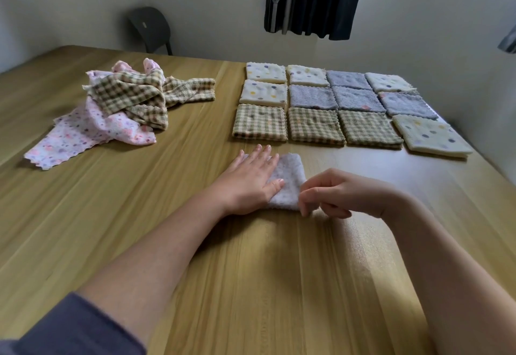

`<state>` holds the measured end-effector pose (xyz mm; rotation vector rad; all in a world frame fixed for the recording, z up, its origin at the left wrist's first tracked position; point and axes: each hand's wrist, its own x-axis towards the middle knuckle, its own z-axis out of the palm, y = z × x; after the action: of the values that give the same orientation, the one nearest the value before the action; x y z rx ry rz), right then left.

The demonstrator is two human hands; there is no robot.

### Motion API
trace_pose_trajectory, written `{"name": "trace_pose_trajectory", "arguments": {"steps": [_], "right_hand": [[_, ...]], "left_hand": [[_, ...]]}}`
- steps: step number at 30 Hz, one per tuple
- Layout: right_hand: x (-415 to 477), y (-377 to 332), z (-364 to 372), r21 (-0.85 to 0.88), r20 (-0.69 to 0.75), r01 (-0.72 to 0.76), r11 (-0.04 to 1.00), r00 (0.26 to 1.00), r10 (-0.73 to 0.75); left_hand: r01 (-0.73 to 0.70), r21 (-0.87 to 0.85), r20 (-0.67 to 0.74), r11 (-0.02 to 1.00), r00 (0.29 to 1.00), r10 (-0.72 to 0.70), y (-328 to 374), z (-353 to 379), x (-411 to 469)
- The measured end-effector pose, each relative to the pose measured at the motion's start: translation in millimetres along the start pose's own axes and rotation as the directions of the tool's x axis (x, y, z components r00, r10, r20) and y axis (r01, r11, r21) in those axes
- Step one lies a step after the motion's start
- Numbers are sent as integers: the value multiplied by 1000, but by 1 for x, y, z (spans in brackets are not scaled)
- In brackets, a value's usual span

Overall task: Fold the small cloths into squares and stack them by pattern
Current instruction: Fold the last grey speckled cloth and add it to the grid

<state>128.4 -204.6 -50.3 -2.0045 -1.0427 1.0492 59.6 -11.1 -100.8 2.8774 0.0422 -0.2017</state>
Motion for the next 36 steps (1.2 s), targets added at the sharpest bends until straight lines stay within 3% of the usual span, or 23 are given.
{"name": "trace_pose_trajectory", "arguments": {"steps": [4, 7, 10, 12, 14, 16, 17, 19, 22, 27, 36], "right_hand": [[-2, 8, -7, 56, -32, -22, 998, 999, 24], [-2, 8, -9, 56, -259, 35, 998, 966, -19], [17, 5, 4, -131, -633, 133, 982, 751, -186], [34, 4, 19, -356, -673, 121, 927, 654, -344], [51, 7, 31, -488, -537, 96, 867, 750, -385], [58, 12, 39, -594, -381, -8, 804, 883, -273], [59, 14, 41, -656, -339, -61, 753, 915, -221], [58, 15, 44, -708, -323, -113, 698, 930, -178], [58, 13, 47, -710, -328, -133, 691, 931, -158], [58, 12, 49, -697, -345, -132, 705, 923, -168], [57, 11, 44, -634, -346, -85, 769, 920, -183]], "left_hand": [[-3, 25, -31, 1000, 1000, 4, 2, 3, 0], [-16, -63, -118, 998, 993, 8, 2, 5, -5], [10, -317, -388, 948, 911, -140, -6, -3, -18], [43, -441, -517, 896, 804, -293, -11, -13, -33], [132, -593, -410, 794, 800, -439, -18, -25, -46], [247, -759, -117, 603, 859, -499, -23, -32, -57], [313, -801, 34, 510, 875, -483, -23, -34, -61], [400, -826, 225, 398, 880, -418, -21, -35, -70], [370, -879, 259, 302, 900, -351, -15, -32, -74], [308, -905, 211, 294, 925, -317, -13, -33, -70], [412, -814, 416, 409, 905, -85, -13, -37, -58]]}}
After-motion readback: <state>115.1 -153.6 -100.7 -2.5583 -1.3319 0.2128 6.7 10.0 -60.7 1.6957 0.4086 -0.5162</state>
